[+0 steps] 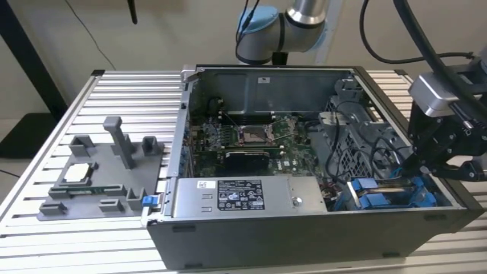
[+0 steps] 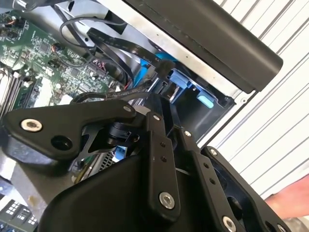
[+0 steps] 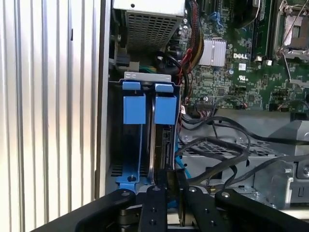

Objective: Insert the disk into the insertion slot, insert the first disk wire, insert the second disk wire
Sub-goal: 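Insert the first disk wire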

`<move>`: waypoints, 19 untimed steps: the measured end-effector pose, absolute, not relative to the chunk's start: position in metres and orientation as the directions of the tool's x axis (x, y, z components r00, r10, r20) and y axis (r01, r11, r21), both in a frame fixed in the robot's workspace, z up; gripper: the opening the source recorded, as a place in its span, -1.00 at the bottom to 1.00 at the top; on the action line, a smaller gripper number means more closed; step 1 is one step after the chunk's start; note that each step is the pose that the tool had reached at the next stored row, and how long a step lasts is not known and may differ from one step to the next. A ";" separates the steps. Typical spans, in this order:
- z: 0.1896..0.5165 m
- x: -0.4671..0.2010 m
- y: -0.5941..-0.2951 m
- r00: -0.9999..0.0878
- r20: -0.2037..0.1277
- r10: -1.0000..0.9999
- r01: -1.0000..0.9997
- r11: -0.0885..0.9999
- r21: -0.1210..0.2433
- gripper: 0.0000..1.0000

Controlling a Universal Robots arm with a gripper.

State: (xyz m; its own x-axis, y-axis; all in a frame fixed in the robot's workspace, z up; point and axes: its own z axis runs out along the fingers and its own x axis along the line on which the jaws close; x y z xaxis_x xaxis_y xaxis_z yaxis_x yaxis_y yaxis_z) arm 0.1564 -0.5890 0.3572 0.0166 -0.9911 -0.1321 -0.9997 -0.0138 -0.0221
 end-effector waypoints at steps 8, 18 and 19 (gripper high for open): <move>0.351 0.156 -0.584 0.004 -0.129 -0.992 -1.000 -0.001 -0.022 -1.00; 0.346 0.156 -0.584 -0.010 -0.128 -0.992 -1.000 0.013 -0.022 -1.00; 0.346 0.156 -0.584 -0.011 -0.128 -0.992 -1.000 0.014 -0.022 -1.00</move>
